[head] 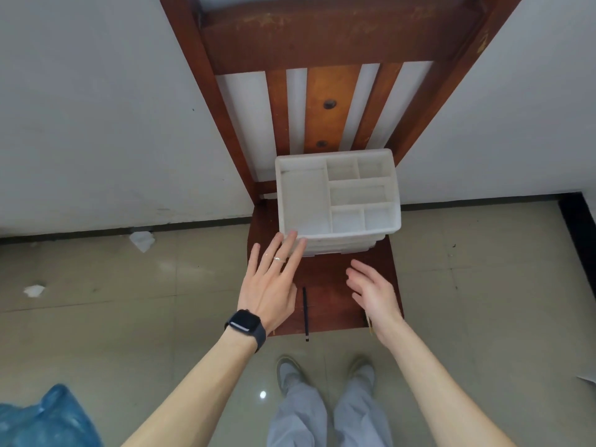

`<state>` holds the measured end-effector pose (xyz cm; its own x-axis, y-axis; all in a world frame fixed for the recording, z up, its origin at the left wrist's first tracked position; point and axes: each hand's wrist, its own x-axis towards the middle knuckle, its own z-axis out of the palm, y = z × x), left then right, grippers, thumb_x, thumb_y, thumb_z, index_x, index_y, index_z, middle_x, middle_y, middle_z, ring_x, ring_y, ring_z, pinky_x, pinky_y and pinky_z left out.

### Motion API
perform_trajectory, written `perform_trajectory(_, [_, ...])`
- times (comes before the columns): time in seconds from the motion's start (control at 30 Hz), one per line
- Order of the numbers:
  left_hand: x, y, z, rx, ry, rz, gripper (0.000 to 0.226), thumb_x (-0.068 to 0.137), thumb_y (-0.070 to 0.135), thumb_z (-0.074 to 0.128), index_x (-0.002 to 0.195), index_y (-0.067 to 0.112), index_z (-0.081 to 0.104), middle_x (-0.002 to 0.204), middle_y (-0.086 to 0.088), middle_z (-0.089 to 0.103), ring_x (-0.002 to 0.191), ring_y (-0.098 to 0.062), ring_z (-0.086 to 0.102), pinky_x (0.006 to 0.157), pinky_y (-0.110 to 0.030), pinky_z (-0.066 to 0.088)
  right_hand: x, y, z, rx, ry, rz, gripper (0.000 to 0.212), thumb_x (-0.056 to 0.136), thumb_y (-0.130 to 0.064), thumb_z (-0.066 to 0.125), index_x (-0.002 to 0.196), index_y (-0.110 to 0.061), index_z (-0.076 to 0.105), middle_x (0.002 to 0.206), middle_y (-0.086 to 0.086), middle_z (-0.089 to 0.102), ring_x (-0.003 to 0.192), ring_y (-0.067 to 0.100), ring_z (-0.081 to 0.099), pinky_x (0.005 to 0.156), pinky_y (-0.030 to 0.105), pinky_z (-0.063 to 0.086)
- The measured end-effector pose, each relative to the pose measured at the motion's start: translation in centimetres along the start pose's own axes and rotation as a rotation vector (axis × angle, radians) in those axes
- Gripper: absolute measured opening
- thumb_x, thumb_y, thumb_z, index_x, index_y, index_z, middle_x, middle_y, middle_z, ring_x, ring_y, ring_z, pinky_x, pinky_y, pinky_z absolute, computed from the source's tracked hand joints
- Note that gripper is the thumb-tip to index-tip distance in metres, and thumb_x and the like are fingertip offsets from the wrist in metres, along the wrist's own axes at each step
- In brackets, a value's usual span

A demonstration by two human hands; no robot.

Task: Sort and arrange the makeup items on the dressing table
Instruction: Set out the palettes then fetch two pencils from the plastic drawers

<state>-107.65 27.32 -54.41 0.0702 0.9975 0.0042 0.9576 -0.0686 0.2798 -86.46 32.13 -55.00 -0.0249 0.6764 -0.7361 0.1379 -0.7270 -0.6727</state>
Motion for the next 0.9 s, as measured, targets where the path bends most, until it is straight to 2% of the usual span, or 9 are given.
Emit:
perform_trajectory(0.1, [-3.4, 1.2, 2.6, -0.177, 0.034, -0.081, 0.076, 0.072, 0.002, 0.064, 0.145, 0.015, 0.047, 0.15, -0.008, 0.044, 0.131, -0.03, 0.048, 0.107, -0.047, 0.043, 0.3, 3.9, -2.4, -0.38, 0.037, -0.012, 0.026, 0.093, -0.021, 0.064, 0.111, -0.04, 0.067, 0.11, -0.013, 0.073, 0.105, 0.003, 0.066, 0.097, 0.022, 0.044])
perform_trajectory(0.2, [-6.6, 2.4, 6.0, -0.296, -0.183, -0.375, 0.063, 0.082, 0.008, 0.06, 0.143, 0.018, 0.048, 0.146, -0.005, 0.045, 0.123, -0.028, 0.053, 0.098, -0.039, 0.047, 1.6, 7.7, -4.7, -0.572, 0.081, 0.046, 0.027, 0.091, -0.017, 0.064, 0.116, -0.027, 0.066, 0.096, -0.011, 0.073, 0.086, 0.0, 0.066, 0.082, 0.012, 0.043])
perform_trajectory(0.3, [-8.8, 2.8, 9.6, -0.369, -0.446, -0.644, 0.06, 0.092, 0.021, 0.053, 0.149, 0.024, 0.036, 0.148, -0.003, 0.036, 0.129, -0.024, 0.043, 0.1, -0.035, 0.042, 3.2, 10.3, -6.0, -0.715, 0.175, 0.069, 0.032, 0.091, -0.02, 0.066, 0.122, -0.017, 0.063, 0.098, -0.005, 0.069, 0.098, 0.02, 0.067, 0.092, 0.029, 0.048])
perform_trajectory(0.37, [-9.5, 3.1, 11.3, -0.398, -0.509, -0.747, 0.059, 0.093, 0.024, 0.053, 0.149, 0.024, 0.034, 0.147, -0.006, 0.036, 0.131, -0.025, 0.041, 0.101, -0.036, 0.042, 4.2, 11.1, -6.2, -0.756, 0.237, 0.052, 0.036, 0.09, -0.027, 0.069, 0.123, -0.017, 0.061, 0.109, 0.001, 0.068, 0.105, 0.024, 0.064, 0.095, 0.036, 0.049])
perform_trajectory(0.5, [-9.0, 3.5, 13.8, -0.461, -0.447, -0.821, 0.052, 0.096, 0.031, 0.055, 0.145, 0.021, 0.039, 0.143, -0.007, 0.041, 0.129, -0.025, 0.044, 0.099, -0.037, 0.044, 6.5, 11.1, -5.3, -0.821, 0.223, -0.034, 0.043, 0.089, -0.035, 0.072, 0.125, -0.018, 0.057, 0.119, 0.002, 0.062, 0.109, 0.025, 0.061, 0.096, 0.039, 0.048])
perform_trajectory(0.57, [-7.9, 3.3, 14.8, -0.477, -0.395, -0.857, 0.05, 0.096, 0.035, 0.057, 0.141, 0.019, 0.044, 0.14, -0.008, 0.044, 0.126, -0.026, 0.048, 0.099, -0.036, 0.044, 7.8, 11.0, -4.6, -0.9, 0.202, -0.049, 0.042, 0.088, -0.036, 0.072, 0.123, -0.018, 0.057, 0.118, 0.001, 0.063, 0.108, 0.026, 0.061, 0.089, 0.035, 0.047])
perform_trajectory(0.63, [-6.8, 3.2, 15.6, -0.486, -0.359, -0.916, 0.046, 0.094, 0.04, 0.06, 0.134, 0.02, 0.049, 0.135, -0.006, 0.046, 0.118, -0.025, 0.054, 0.091, -0.035, 0.048, 8.7, 11.1, -4.1, -0.982, 0.206, -0.03, 0.037, 0.089, -0.034, 0.072, 0.119, -0.019, 0.057, 0.115, 0.0, 0.063, 0.108, 0.026, 0.06, 0.078, 0.031, 0.041])
perform_trajectory(0.73, [-5.3, 3.3, 16.5, -0.472, -0.343, -0.962, 0.042, 0.09, 0.045, 0.065, 0.121, 0.02, 0.052, 0.124, -0.003, 0.048, 0.101, -0.025, 0.059, 0.076, -0.029, 0.043, 9.4, 11.6, -3.4, -1.02, 0.24, 0.015, 0.029, 0.092, -0.025, 0.071, 0.115, -0.016, 0.058, 0.111, 0.004, 0.066, 0.106, 0.028, 0.061, 0.074, 0.031, 0.037])
perform_trajectory(0.9, [-4.5, 3.6, 16.9, -0.393, -0.336, -0.938, 0.026, 0.094, 0.028, 0.064, 0.115, 0.017, 0.051, 0.116, -0.007, 0.051, 0.097, -0.032, 0.06, 0.077, -0.035, 0.039, 9.4, 11.8, -3.0, -0.984, 0.255, 0.04, 0.026, 0.093, -0.023, 0.071, 0.113, -0.012, 0.06, 0.112, 0.012, 0.068, 0.107, 0.033, 0.062, 0.075, 0.03, 0.037])
